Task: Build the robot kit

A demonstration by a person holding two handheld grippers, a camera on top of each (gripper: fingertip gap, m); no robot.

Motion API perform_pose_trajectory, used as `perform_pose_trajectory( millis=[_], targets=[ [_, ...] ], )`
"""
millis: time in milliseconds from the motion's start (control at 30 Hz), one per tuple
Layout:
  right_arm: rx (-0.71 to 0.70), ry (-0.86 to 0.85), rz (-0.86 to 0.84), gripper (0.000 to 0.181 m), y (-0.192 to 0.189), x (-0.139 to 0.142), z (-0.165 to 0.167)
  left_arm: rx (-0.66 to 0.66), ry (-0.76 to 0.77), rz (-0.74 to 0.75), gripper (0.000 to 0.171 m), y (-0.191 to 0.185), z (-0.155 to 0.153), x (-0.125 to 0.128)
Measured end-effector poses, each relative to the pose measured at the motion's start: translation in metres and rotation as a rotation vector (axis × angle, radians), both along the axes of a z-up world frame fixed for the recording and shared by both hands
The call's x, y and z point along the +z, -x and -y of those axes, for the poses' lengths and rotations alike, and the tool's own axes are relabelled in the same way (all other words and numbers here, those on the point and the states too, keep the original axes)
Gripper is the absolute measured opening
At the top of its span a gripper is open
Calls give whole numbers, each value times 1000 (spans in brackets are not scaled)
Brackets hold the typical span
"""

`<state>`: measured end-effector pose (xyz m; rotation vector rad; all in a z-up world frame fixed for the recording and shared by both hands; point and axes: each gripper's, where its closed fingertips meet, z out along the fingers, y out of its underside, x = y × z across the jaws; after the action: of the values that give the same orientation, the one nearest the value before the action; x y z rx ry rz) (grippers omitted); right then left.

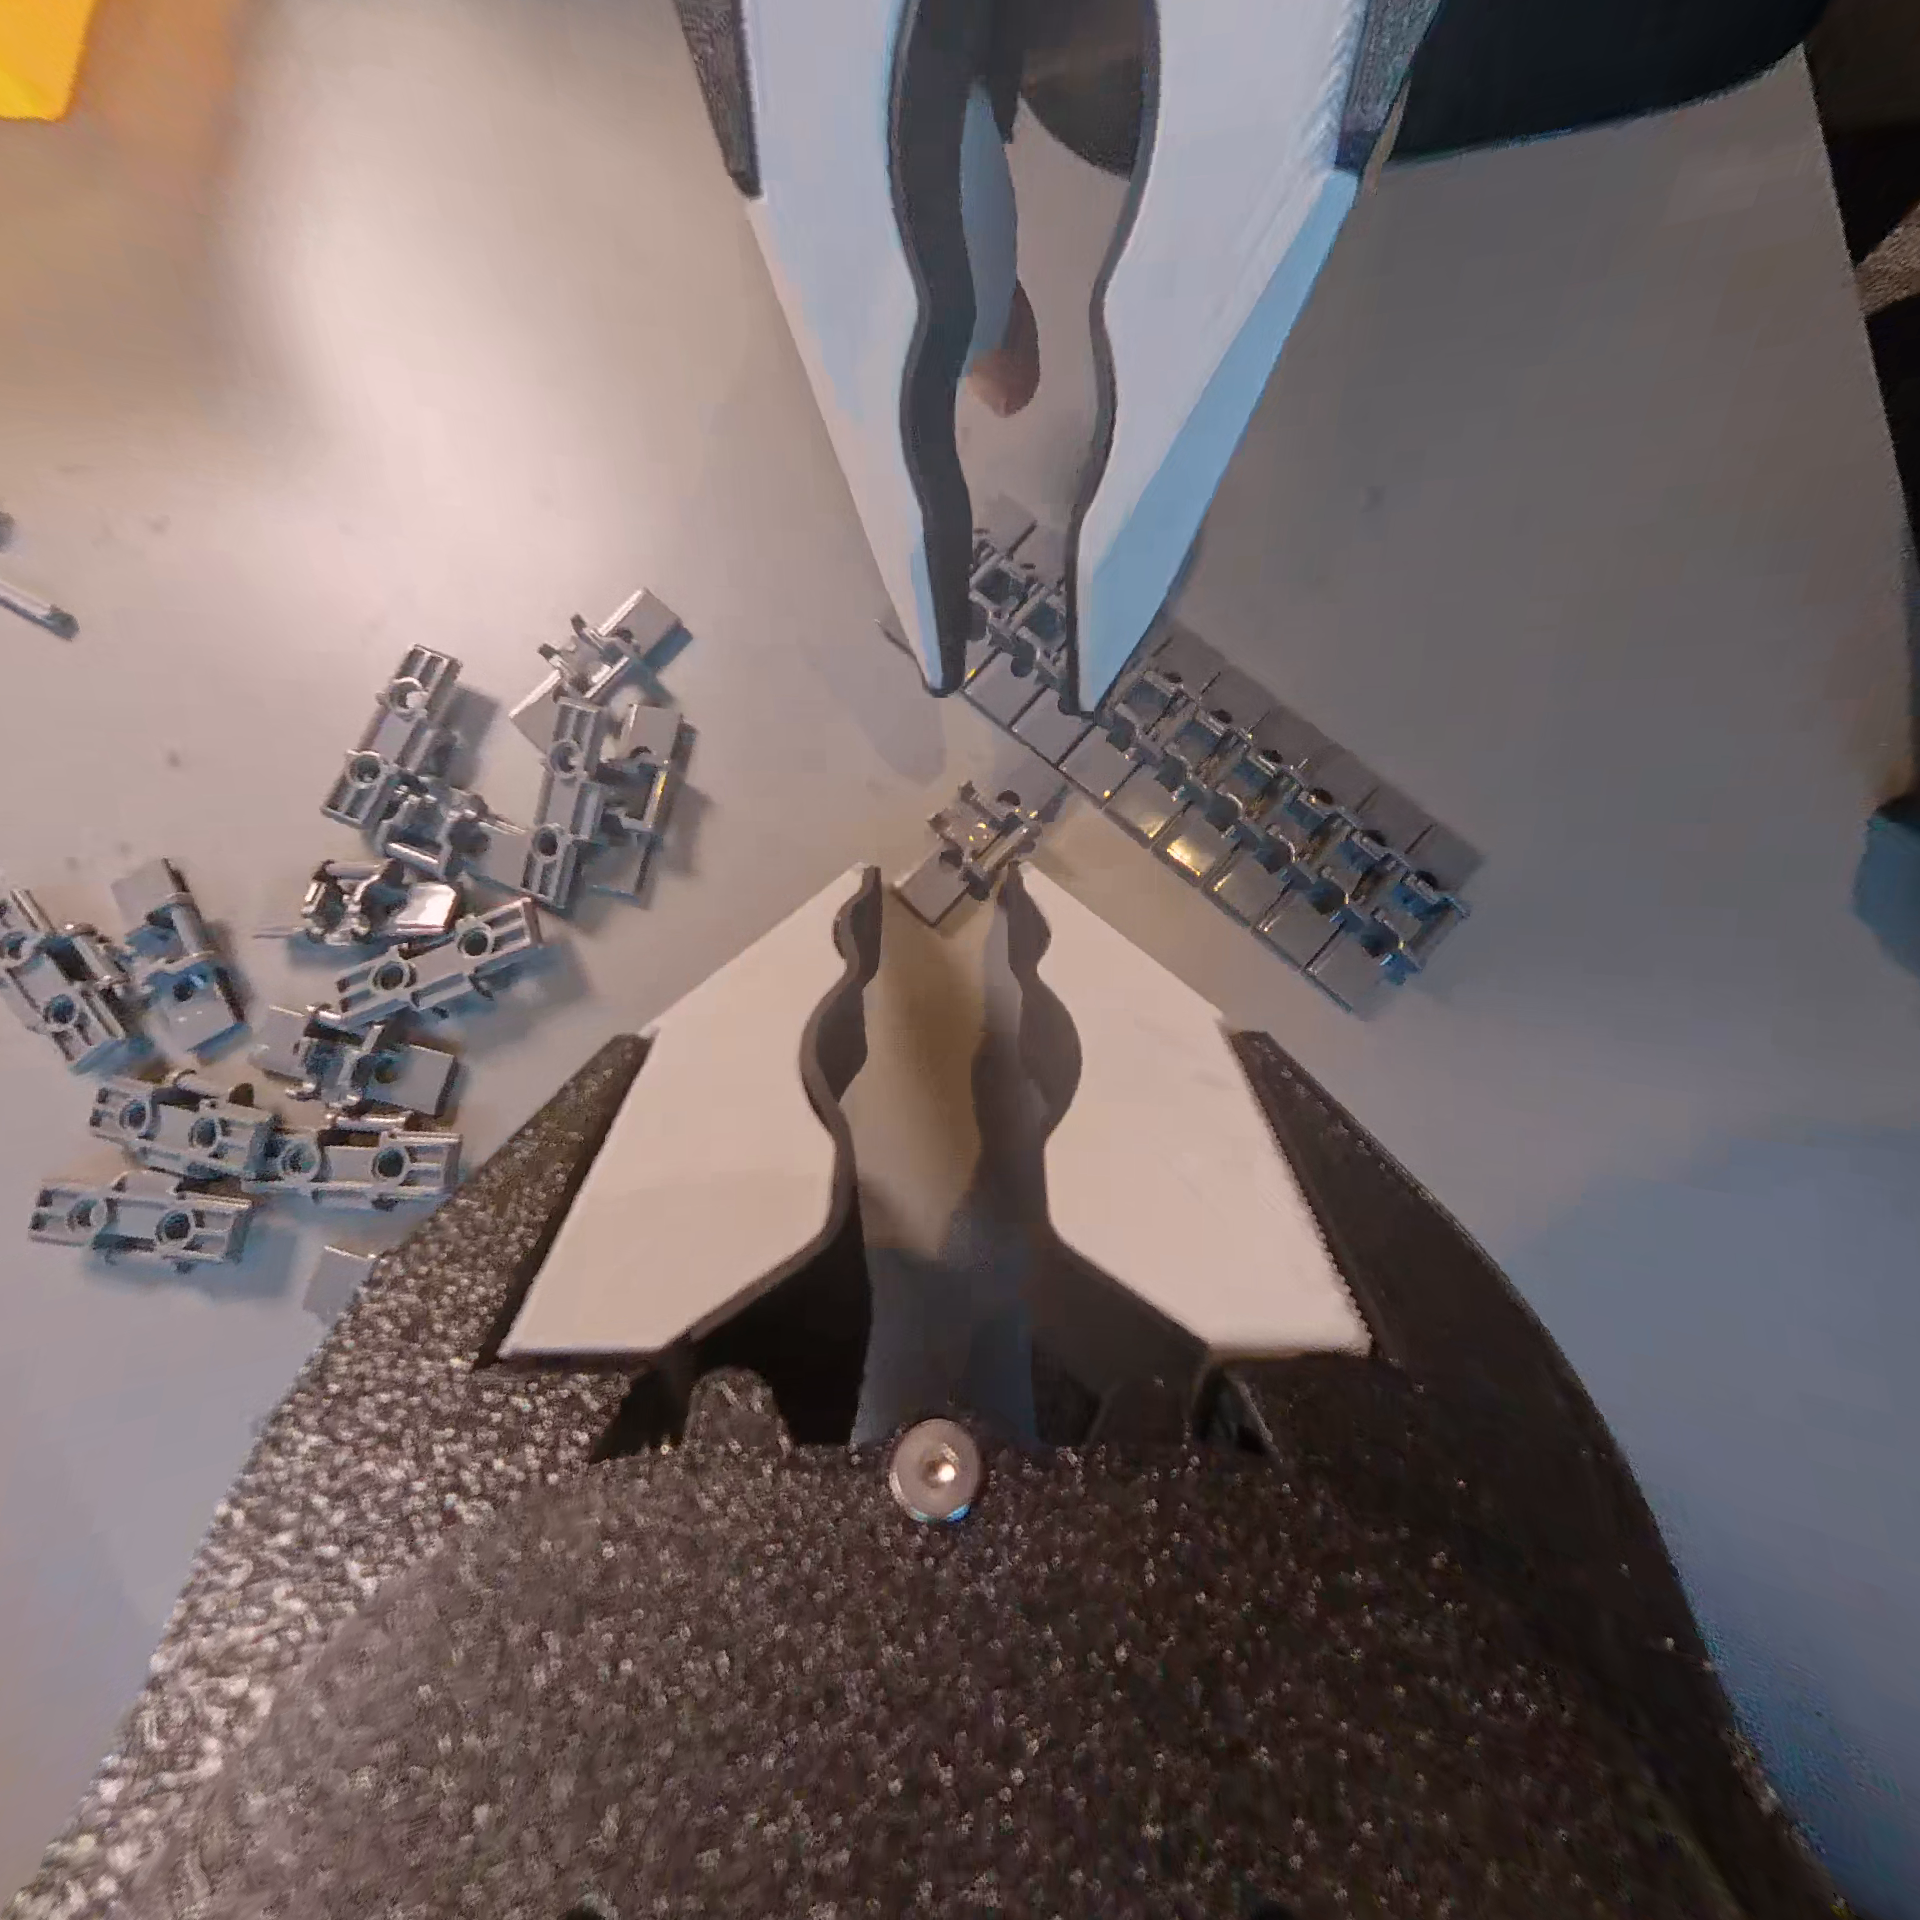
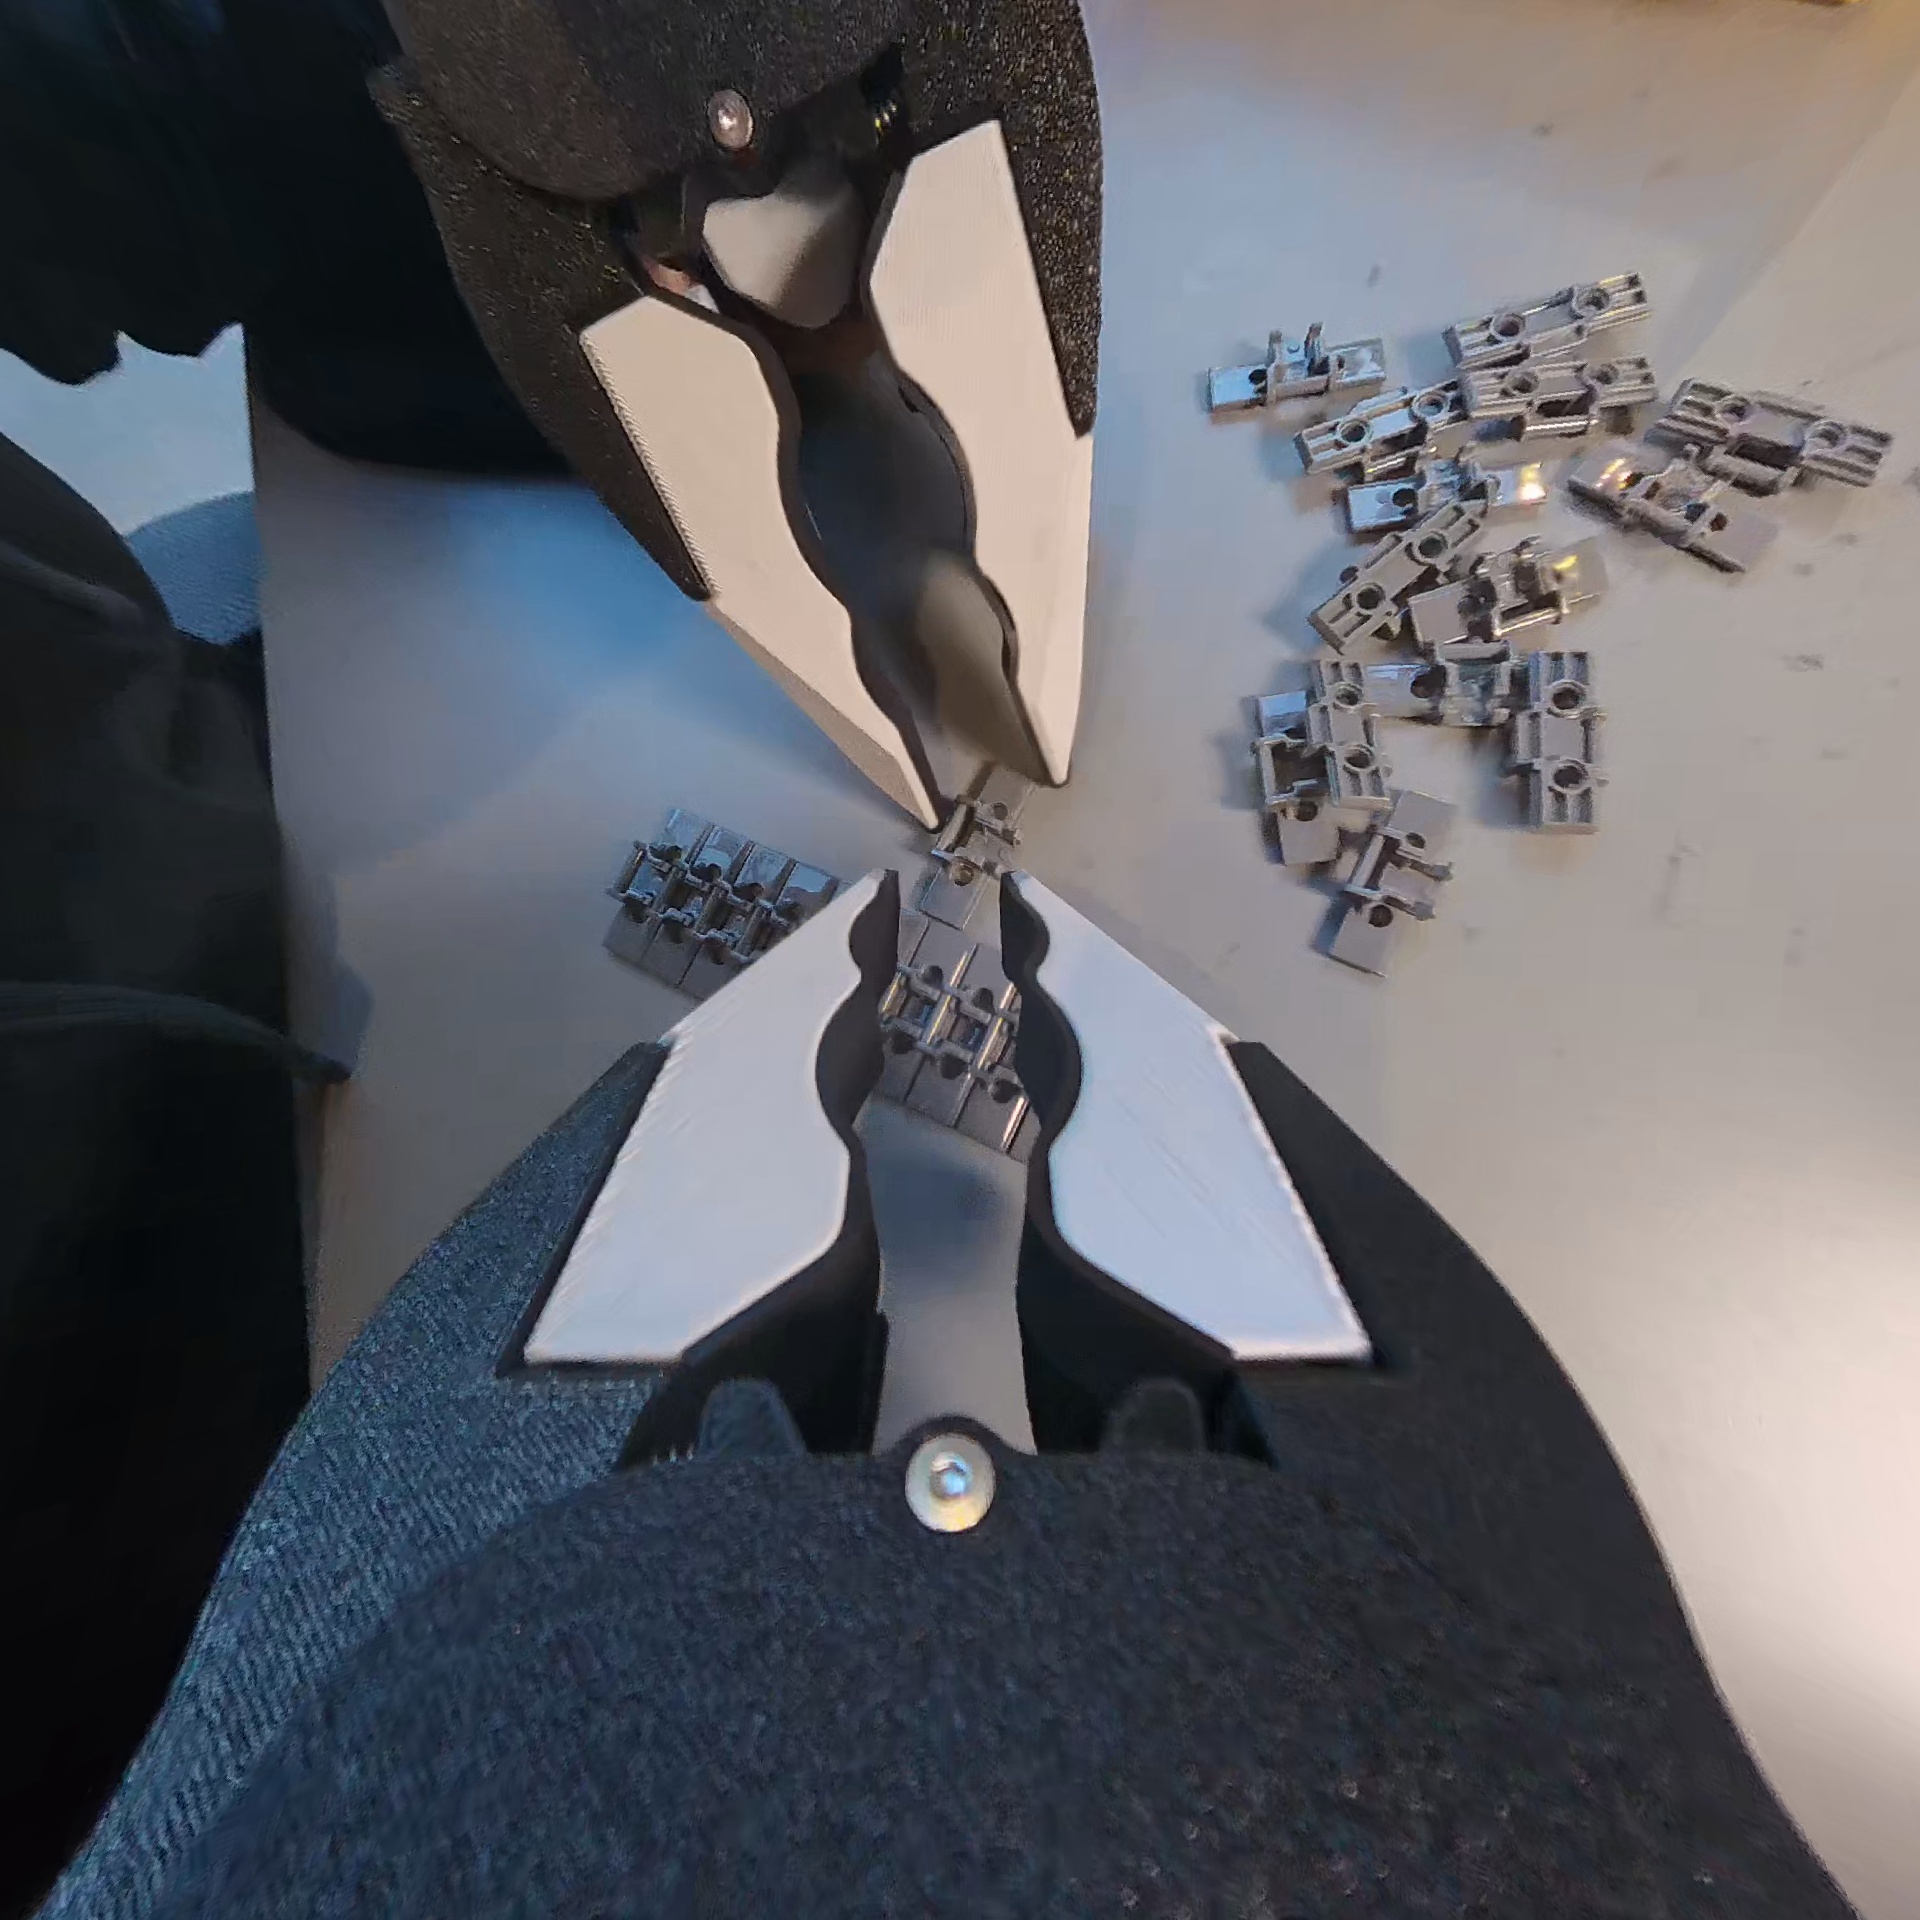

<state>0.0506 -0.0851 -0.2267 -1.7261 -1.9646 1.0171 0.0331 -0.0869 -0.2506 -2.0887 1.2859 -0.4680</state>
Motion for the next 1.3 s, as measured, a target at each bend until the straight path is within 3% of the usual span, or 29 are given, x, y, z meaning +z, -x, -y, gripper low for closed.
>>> perform_pose_trajectory(
  millis=[133,300,467,600,800,967,1067,1133,1300],
  targets=[
    [-19,8,52,19,8,-8,-4,-34,-48,-18,17,-3,2,1],
    [8,108,123,20,9,-13,1,-61,-249,-76,17,-3,-1,7],
    [14,262,115,16,11,-4,5,-77,-425,-72,17,-5,-6,29],
    [-8,420,35,13,7,20,2,-43,-448,-28,11,-5,-9,37],
    [-23,472,-12,10,-4,31,4,-31,-386,93,10,-16,-4,46],
    [12,412,-213,8,-4,58,6,23,-111,515,19,-18,2,84],
    [31,375,-350,8,-1,79,11,11,66,754,16,-17,8,106],
    [49,344,-400,8,0,86,15,-3,95,799,5,-18,10,111],
    [72,274,-333,13,-4,79,17,-29,101,753,2,-21,15,108]
  ],
)
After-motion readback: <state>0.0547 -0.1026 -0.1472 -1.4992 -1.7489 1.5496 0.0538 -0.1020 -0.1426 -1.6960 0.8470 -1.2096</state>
